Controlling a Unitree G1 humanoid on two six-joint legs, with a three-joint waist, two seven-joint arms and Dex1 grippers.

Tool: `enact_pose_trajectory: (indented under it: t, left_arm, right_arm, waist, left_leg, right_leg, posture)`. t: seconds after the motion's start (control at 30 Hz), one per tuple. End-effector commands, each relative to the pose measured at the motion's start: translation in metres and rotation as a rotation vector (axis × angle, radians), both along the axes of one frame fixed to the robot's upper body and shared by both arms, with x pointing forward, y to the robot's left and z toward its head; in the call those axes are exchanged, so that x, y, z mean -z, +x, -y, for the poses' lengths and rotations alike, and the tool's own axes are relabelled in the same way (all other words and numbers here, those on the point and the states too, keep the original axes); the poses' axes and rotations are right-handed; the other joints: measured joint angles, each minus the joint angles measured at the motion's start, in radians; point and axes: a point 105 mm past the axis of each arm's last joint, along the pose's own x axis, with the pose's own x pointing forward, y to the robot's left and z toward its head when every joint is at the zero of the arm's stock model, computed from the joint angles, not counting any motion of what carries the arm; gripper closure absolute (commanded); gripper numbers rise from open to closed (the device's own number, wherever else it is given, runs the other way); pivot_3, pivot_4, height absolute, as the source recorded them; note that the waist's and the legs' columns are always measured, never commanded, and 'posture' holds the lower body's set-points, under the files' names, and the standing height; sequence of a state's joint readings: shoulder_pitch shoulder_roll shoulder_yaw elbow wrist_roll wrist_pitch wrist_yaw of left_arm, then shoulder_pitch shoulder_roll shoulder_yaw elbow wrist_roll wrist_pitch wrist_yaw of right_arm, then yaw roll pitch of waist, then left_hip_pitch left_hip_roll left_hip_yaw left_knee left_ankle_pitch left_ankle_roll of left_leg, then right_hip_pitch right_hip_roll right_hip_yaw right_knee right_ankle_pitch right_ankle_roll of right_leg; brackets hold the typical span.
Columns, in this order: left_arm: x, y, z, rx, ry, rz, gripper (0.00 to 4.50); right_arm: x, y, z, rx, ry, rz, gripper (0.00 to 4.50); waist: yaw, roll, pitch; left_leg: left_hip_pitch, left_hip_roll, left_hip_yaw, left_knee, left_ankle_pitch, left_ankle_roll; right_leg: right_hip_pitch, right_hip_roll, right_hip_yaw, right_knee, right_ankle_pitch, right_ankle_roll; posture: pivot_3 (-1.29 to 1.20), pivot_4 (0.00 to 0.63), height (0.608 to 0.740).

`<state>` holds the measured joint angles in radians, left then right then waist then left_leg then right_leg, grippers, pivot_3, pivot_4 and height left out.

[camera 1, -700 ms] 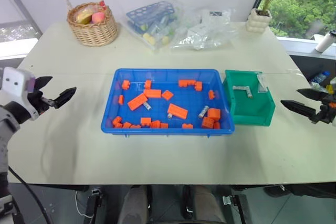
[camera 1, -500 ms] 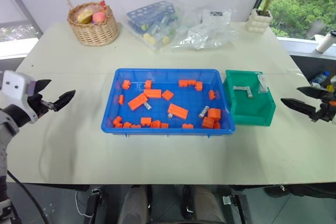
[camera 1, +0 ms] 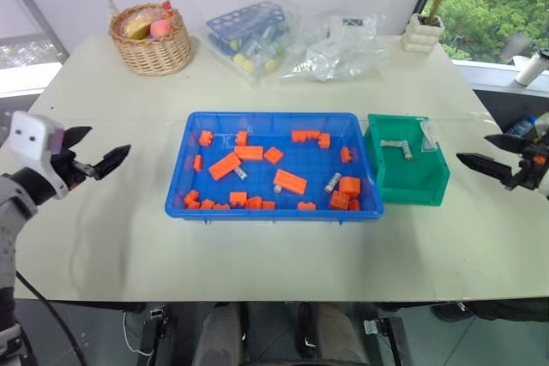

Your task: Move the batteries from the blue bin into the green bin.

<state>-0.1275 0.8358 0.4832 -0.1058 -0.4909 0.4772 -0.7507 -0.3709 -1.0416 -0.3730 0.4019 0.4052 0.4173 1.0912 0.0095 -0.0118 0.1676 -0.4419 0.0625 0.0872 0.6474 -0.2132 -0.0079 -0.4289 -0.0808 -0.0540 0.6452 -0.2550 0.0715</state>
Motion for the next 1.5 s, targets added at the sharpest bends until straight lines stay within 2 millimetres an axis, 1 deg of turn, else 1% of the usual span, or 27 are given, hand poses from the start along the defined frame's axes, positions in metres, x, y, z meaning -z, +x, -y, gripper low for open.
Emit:
enact_pose_trajectory:
  t: [0.03,0.07,0.1,0.13,0.17,0.27,0.37,0.4,0.43,0.57,0.63,0.7,0.73,0.77,0.83,0.93,0.97,1.07,1.13,1.23,1.37,1.43,1.5]
  left_arm:
    - [-0.026,-0.01,0.026,0.13,0.015,0.038,0.0]
    - [-0.028,-0.012,0.03,0.152,0.014,0.034,0.0]
    - [-0.03,-0.015,0.037,0.197,0.026,0.027,0.0]
    - [-0.031,-0.018,0.042,0.226,0.035,0.02,0.0]
    - [-0.032,-0.021,0.048,0.269,0.045,0.01,0.0]
    - [-0.033,-0.027,0.057,0.342,0.054,-0.015,0.0]
    - [-0.03,-0.037,0.067,0.446,0.066,-0.071,0.0]
    - [-0.029,-0.038,0.068,0.455,0.069,-0.081,0.0]
    - [-0.027,-0.038,0.067,0.456,0.069,-0.087,0.0]
    - [-0.023,-0.041,0.069,0.467,0.078,-0.1,0.0]
    - [-0.021,-0.044,0.07,0.469,0.079,-0.105,0.0]
    - [-0.02,-0.046,0.071,0.465,0.079,-0.105,0.0]
    - [-0.02,-0.047,0.071,0.459,0.08,-0.103,0.0]
    - [-0.02,-0.048,0.071,0.453,0.077,-0.1,0.0]
    - [-0.019,-0.05,0.071,0.447,0.071,-0.098,0.0]
    - [-0.014,-0.054,0.073,0.455,0.062,-0.116,0.0]
    - [-0.013,-0.055,0.073,0.454,0.061,-0.118,0.0]
    - [-0.013,-0.053,0.074,0.452,0.058,-0.117,0.0]
    - [-0.013,-0.054,0.076,0.461,0.055,-0.118,0.0]
    - [-0.014,-0.052,0.077,0.464,0.059,-0.111,0.0]
    - [-0.016,-0.048,0.079,0.461,0.053,-0.096,0.0]
    - [-0.015,-0.047,0.082,0.467,0.049,-0.096,0.0]
    - [-0.013,-0.046,0.086,0.483,0.043,-0.105,0.0]
  right_arm:
    - [-0.039,0.008,-0.016,-0.047,-0.03,0.092,0.11]
    - [-0.043,0.009,-0.021,-0.06,-0.026,0.099,0.11]
    - [-0.05,0.013,-0.036,-0.111,-0.023,0.113,0.11]
    - [-0.055,0.014,-0.047,-0.146,-0.023,0.12,0.11]
    - [-0.062,0.017,-0.071,-0.22,-0.023,0.135,0.11]
    - [-0.073,0.017,-0.117,-0.371,-0.031,0.155,0.11]
    - [-0.065,0.019,-0.202,-0.657,-0.065,0.144,0.11]
    - [-0.062,0.019,-0.223,-0.72,-0.084,0.144,0.11]
    - [-0.06,0.022,-0.239,-0.759,-0.091,0.14,0.11]
    - [-0.047,0.037,-0.285,-0.811,-0.117,0.12,0.11]
    - [-0.037,0.04,-0.307,-0.854,-0.152,0.111,0.11]
    - [-0.029,0.042,-0.32,-0.884,-0.185,0.098,0.11]
    - [-0.024,0.046,-0.326,-0.866,-0.18,0.061,0.11]
    - [-0.019,0.054,-0.333,-0.816,-0.169,0.035,0.11]
    - [-0.012,0.063,-0.343,-0.744,-0.158,0.001,0.11]
    - [0.005,0.047,-0.364,-0.816,-0.15,-0.03,0.11]
    - [0.009,0.044,-0.37,-0.826,-0.15,-0.039,0.11]
    - [0.014,0.047,-0.382,-0.809,-0.147,-0.045,0.11]
    - [0.014,0.048,-0.389,-0.817,-0.158,-0.013,0.11]
    - [0.016,0.052,-0.396,-0.818,-0.168,-0.006,0.11]
    - [0.022,0.066,-0.395,-0.752,-0.193,-0.029,0.11]
    - [0.028,0.066,-0.39,-0.721,-0.178,-0.075,0.11]
    - [0.038,0.057,-0.386,-0.702,-0.125,-0.152,0.11]
  waist:
    - [-0.001,0.0,0.0]
    - [-0.001,0.001,0.0]
    - [-0.001,0.001,0.0]
    - [-0.001,0.001,0.0]
    - [-0.002,0.001,0.001]
    - [-0.012,0.001,0.001]
    - [-0.025,0.001,0.001]
    - [-0.031,0.002,0.001]
    - [-0.033,0.002,0.001]
    - [-0.016,0.002,0.002]
    - [-0.019,0.002,0.002]
    - [-0.019,0.001,0.002]
    - [-0.019,0.001,0.002]
    - [-0.022,0.001,0.002]
    - [-0.027,0.001,0.002]
    - [-0.028,0.001,0.002]
    - [-0.027,0.001,0.002]
    - [-0.027,0.001,0.002]
    - [-0.026,0.001,0.002]
    - [-0.025,0.001,0.002]
    - [-0.028,0.001,0.002]
    - [-0.028,0.001,0.002]
    - [-0.026,0.001,0.002]
  left_leg:
    - [0.0,0.0,0.0,0.0,0.0,0.0]
    - [0.0,0.0,0.0,0.0,0.0,0.0]
    - [0.0,0.0,0.0,0.0,0.0,0.0]
    - [0.0,0.0,0.0,0.0,0.0,0.0]
    - [0.0,0.0,0.0,0.0,0.0,0.0]
    - [0.0,0.001,0.0,-0.001,0.0,0.0]
    - [0.0,0.001,-0.001,-0.001,0.0,0.0]
    - [0.0,0.001,-0.001,-0.001,0.0,0.0]
    - [0.0,0.001,-0.002,-0.001,0.0,0.0]
    - [-0.003,0.001,-0.001,-0.002,0.0,0.0]
    - [-0.005,0.0,-0.001,-0.001,0.0,0.0]
    - [-0.005,-0.001,0.0,0.0,0.0,0.0]
    - [-0.005,-0.001,-0.001,0.0,0.0,0.0]
    - [-0.005,-0.001,-0.001,0.0,0.0,0.0]
    - [-0.003,0.0,0.0,0.0,0.0,0.0]
    - [-0.003,0.001,-0.001,-0.001,0.0,0.0]
    - [-0.003,0.001,-0.001,-0.002,0.0,0.0]
    - [-0.003,0.001,-0.001,-0.002,0.0,-0.001]
    - [-0.003,0.001,-0.001,-0.001,0.0,-0.001]
    - [-0.003,0.0,-0.001,-0.001,0.0,-0.001]
    - [-0.003,0.0,-0.001,-0.001,0.0,-0.001]
    - [-0.003,0.0,-0.001,-0.001,0.0,-0.001]
    - [-0.003,0.0,-0.001,-0.001,0.0,-0.001]
  right_leg:
    - [0.0,0.0,0.0,0.0,0.0,0.0]
    - [0.0,0.0,0.0,0.0,0.0,0.0]
    - [0.0,0.0,0.0,0.0,0.0,0.0]
    - [0.0,0.0,0.0,0.0,0.0,0.0]
    - [-0.001,0.0,0.0,0.0,0.0,0.0]
    - [-0.001,0.0,0.0,0.0,0.0,0.0]
    - [-0.001,0.001,0.0,0.001,0.0,0.0]
    - [-0.002,0.001,0.0,0.001,0.0,0.0]
    - [-0.002,0.002,0.0,0.001,0.0,0.0]
    - [-0.004,0.001,-0.001,0.003,0.001,0.001]
    - [-0.005,0.0,-0.001,0.003,0.001,0.001]
    - [-0.004,0.0,-0.001,0.002,0.001,0.001]
    - [-0.004,0.0,-0.001,0.002,0.001,0.001]
    - [-0.004,0.0,-0.001,0.002,0.001,0.001]
    - [-0.004,0.0,0.0,0.003,0.001,0.001]
    - [-0.005,0.001,-0.001,0.004,0.002,0.002]
    - [-0.005,0.001,-0.001,0.004,0.002,0.002]
    - [-0.005,0.001,-0.001,0.004,0.002,0.002]
    - [-0.004,0.001,-0.001,0.004,0.002,0.002]
    - [-0.004,0.001,-0.001,0.004,0.002,0.002]
    - [-0.004,0.001,-0.001,0.004,0.002,0.002]
    - [-0.004,0.001,-0.001,0.004,0.002,0.002]
    - [-0.004,0.001,-0.001,0.004,0.002,0.002]
  posture:
    - [0.0,0.15,0.736]
    - [0.0,0.15,0.736]
    - [0.0,0.15,0.736]
    - [0.0,0.15,0.736]
    - [0.0,0.15,0.736]
    - [0.0,0.15,0.736]
    - [0.0,0.15,0.736]
    - [0.0,0.15,0.736]
    - [0.0,0.15,0.736]
    - [0.0,0.15,0.736]
    - [0.0,0.15,0.736]
    - [0.0,0.15,0.736]
    - [0.0,0.15,0.736]
    - [0.0,0.15,0.736]
    - [0.0,0.15,0.736]
    - [0.0,0.15,0.736]
    - [0.0,0.15,0.736]
    - [0.0,0.15,0.736]
    - [0.0,0.15,0.736]
    - [0.0,0.15,0.736]
    - [0.0,0.15,0.736]
    - [0.0,0.15,0.736]
    - [0.0,0.15,0.736]
